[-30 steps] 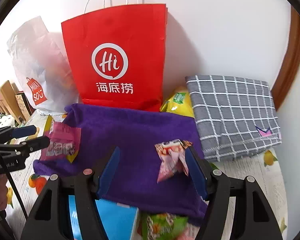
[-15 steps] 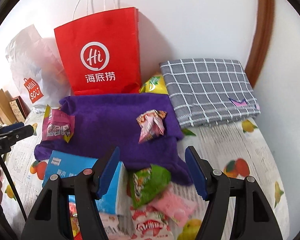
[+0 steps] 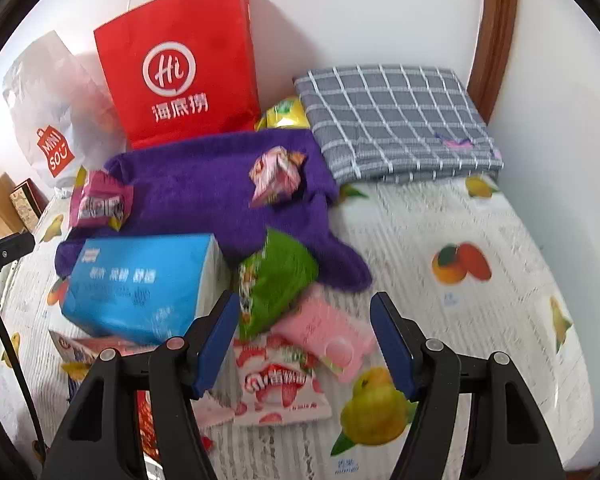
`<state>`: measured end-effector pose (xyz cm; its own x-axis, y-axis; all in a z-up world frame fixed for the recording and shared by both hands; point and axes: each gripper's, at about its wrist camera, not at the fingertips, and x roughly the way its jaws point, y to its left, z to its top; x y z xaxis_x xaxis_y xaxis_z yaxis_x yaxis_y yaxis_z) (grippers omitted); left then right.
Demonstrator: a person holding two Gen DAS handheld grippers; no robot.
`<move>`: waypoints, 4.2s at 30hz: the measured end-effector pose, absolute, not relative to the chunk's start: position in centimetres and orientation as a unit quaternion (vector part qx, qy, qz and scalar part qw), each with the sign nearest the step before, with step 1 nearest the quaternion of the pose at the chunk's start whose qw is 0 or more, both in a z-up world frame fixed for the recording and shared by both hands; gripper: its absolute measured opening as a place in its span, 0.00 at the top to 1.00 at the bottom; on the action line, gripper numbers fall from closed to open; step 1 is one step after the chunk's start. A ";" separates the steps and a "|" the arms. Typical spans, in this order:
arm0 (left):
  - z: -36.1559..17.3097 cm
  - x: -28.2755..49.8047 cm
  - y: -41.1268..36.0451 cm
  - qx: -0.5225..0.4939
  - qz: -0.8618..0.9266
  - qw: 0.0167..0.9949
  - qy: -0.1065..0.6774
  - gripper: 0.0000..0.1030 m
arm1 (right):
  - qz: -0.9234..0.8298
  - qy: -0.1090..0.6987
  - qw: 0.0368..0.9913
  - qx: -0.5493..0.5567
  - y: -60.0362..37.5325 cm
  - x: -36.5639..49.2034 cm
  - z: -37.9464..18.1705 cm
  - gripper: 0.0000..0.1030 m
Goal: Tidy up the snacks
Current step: 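Move both tools back toward the snack pile beside the tissue pack, then grasp the blue packet with the left tool while the right tool approaches the strawberry bag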
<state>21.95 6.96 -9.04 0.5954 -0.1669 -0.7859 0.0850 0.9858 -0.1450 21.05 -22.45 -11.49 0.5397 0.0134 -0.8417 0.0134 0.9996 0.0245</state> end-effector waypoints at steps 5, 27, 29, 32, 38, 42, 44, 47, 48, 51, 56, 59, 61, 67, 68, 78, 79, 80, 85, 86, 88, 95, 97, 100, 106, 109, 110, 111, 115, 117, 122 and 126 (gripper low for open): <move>-9.1 21.2 7.0 -0.050 -0.070 0.891 0.446 0.36 | 0.001 0.497 0.868 0.015 -22.4 20.3 -12.9 0.35; -8.9 18.9 6.9 -0.046 -0.063 0.891 0.447 0.36 | 0.018 0.517 0.856 0.001 -21.6 18.9 -14.8 0.35; -8.9 18.7 6.7 -0.046 -0.062 0.891 0.448 0.36 | 0.017 0.518 0.855 -0.002 -21.7 18.7 -14.9 0.35; -8.9 18.5 6.5 -0.046 -0.062 0.890 0.449 0.36 | 0.019 0.519 0.855 -0.002 -21.8 18.5 -14.9 0.35; -8.7 18.1 5.9 -0.039 -0.063 0.891 0.448 0.36 | 0.021 0.520 0.854 0.004 -22.1 18.1 -15.2 0.35; -8.6 17.8 5.6 -0.036 -0.063 0.891 0.448 0.36 | 0.025 0.524 0.851 0.009 -22.1 17.9 -15.6 0.35; -8.6 17.6 5.5 -0.035 -0.062 0.891 0.449 0.36 | 0.026 0.527 0.849 0.005 -22.0 17.8 -15.8 0.35; -8.7 17.4 5.6 -0.033 -0.059 0.890 0.451 0.36 | 0.025 0.526 0.850 0.002 -21.9 17.7 -16.0 0.35; -8.8 17.3 5.7 -0.032 -0.057 0.890 0.451 0.36 | 0.024 0.524 0.851 0.002 -22.0 17.6 -15.9 0.35; -9.1 17.4 6.1 -0.037 -0.049 0.888 0.456 0.36 | 0.019 0.519 0.855 0.007 -22.7 17.3 -15.7 0.35; -9.5 17.3 6.4 -0.048 -0.042 0.886 0.459 0.36 | 0.015 0.513 0.858 0.021 -24.3 16.9 -15.4 0.35; -9.8 17.3 6.4 -0.049 -0.041 0.884 0.462 0.36 | 0.018 0.511 0.859 0.035 -25.0 16.8 -15.5 0.35; -9.9 17.3 6.3 -0.047 -0.038 0.884 0.464 0.36 | 0.023 0.513 0.857 0.042 -25.1 17.1 -15.7 0.35; -9.9 17.4 6.3 -0.043 -0.029 0.882 0.468 0.36 | 0.048 0.512 0.857 0.041 -23.8 18.2 -16.2 0.35; -9.9 17.4 6.4 -0.042 -0.028 0.882 0.468 0.36 | 0.052 0.515 0.855 0.041 -23.5 18.4 -16.5 0.35; -10.5 16.8 8.2 -0.055 -0.007 0.879 0.474 0.36 | 0.071 0.515 0.854 0.021 -21.8 18.8 -17.8 0.45; -10.7 16.6 8.5 -0.057 -0.003 0.878 0.476 0.36 | 0.075 0.516 0.853 0.022 -21.9 18.6 -17.7 0.46; -10.9 16.5 8.7 -0.058 0.000 0.876 0.478 0.36 | 0.077 0.517 0.852 0.024 -22.0 18.4 -17.7 0.46; -12.3 16.0 9.8 -0.076 0.005 0.869 0.489 0.36 | 0.086 0.519 0.850 0.024 -22.4 16.0 -17.1 0.46; -12.5 15.9 9.8 -0.077 0.006 0.868 0.490 0.36 | 0.088 0.517 0.851 0.020 -22.4 15.3 -17.1 0.46; -13.0 16.0 9.8 -0.084 0.003 0.866 0.493 0.36 | 0.086 0.508 0.857 0.012 -22.4 14.5 -17.2 0.46; -13.9 15.7 7.2 -0.083 -0.037 0.862 0.499 0.36 | 0.081 0.477 0.875 0.023 -23.0 13.7 -17.6 0.45; -14.1 15.5 6.3 -0.079 -0.049 0.860 0.502 0.36 | 0.081 0.476 0.875 0.017 -22.8 13.8 -17.7 0.43; -14.6 15.1 5.4 -0.073 -0.057 0.856 0.508 0.36 | 0.082 0.476 0.875 0.017 -22.8 13.9 -17.8 0.43; -16.2 15.1 4.0 -0.084 -0.059 0.843 0.527 0.36 | 0.083 0.476 0.875 0.017 -22.9 13.8 -17.8 0.43; -16.8 15.6 3.4 -0.094 -0.059 0.839 0.532 0.36 | 0.081 0.477 0.875 0.011 -22.7 13.8 -17.9 0.42; -16.9 15.8 3.3 -0.095 -0.059 0.839 0.533 0.36 | 0.080 0.478 0.875 0.006 -22.6 13.8 -17.9 0.41; -17.1 16.0 3.0 -0.096 -0.058 0.838 0.534 0.36 | 0.080 0.478 0.875 0.003 -22.4 13.8 -17.9 0.40; -17.3 15.8 2.4 -0.076 -0.057 0.842 0.531 0.36 | 0.075 0.480 0.874 -0.015 -21.8 13.7 -18.0 0.39; -17.3 15.4 2.6 -0.066 -0.060 0.844 0.530 0.36 | 0.081 0.480 0.873 -0.008 -22.0 13.7 -18.0 0.36; -17.3 14.4 3.4 -0.052 -0.059 0.848 0.524 0.36 | 0.082 0.481 0.872 -0.020 -21.6 13.7 -18.1 0.34; -17.4 14.2 3.5 -0.050 -0.063 0.855 0.512 0.35 | 0.081 0.481 0.872 -0.022 -21.6 13.7 -18.1 0.34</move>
